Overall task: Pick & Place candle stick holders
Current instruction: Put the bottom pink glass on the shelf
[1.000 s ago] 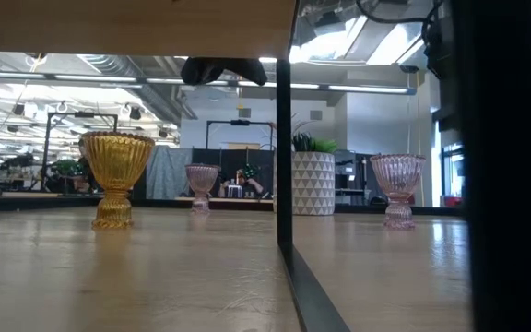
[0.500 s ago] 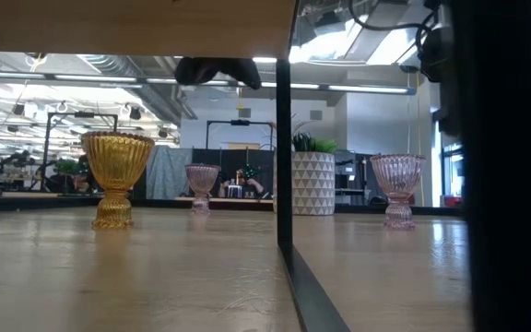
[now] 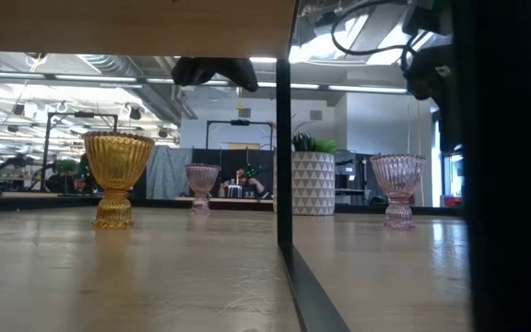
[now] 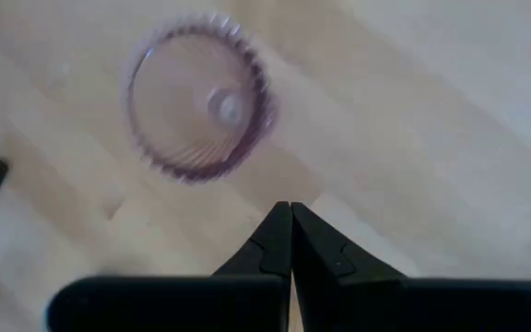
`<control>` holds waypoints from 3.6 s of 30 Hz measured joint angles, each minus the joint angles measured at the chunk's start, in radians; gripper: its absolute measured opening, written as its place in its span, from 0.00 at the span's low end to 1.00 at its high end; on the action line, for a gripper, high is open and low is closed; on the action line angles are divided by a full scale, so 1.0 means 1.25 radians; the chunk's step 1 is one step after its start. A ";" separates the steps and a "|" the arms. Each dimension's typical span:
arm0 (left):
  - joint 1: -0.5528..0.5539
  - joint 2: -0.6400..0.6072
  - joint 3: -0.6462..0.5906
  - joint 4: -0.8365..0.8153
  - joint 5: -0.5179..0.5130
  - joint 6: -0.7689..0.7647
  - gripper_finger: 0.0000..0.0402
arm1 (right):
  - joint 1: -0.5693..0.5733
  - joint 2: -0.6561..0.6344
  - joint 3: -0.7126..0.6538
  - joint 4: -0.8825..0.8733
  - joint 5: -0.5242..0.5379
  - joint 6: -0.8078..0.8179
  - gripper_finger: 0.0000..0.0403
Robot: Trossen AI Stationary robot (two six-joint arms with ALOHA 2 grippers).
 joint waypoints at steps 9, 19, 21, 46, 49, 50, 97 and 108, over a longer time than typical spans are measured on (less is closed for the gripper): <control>-0.005 0.000 0.000 0.000 -0.016 0.005 0.00 | -0.005 0.000 0.000 -0.038 -0.046 0.006 0.09; -0.005 0.000 0.000 -0.009 0.046 0.062 0.00 | -0.005 0.000 0.000 -0.067 -0.039 0.012 0.11; -0.009 0.000 0.000 -0.015 0.050 0.075 0.00 | -0.005 0.000 0.000 -0.077 -0.041 0.012 0.11; -0.016 0.000 0.000 -0.025 0.087 0.229 0.00 | -0.051 0.048 0.000 -0.029 -0.074 0.186 0.48; -0.016 -0.001 -0.001 -0.035 0.087 0.230 0.00 | -0.055 0.076 0.000 0.021 -0.075 0.187 0.55; -0.017 -0.001 -0.001 -0.035 0.087 0.230 0.00 | -0.056 0.084 0.000 0.037 -0.077 0.190 0.57; -0.037 -0.001 -0.001 -0.092 0.088 0.238 0.00 | -0.076 0.317 0.132 0.076 -0.107 0.138 0.58; -0.037 -0.001 -0.001 -0.092 0.088 0.238 0.00 | -0.076 0.320 0.132 0.076 -0.107 0.139 0.29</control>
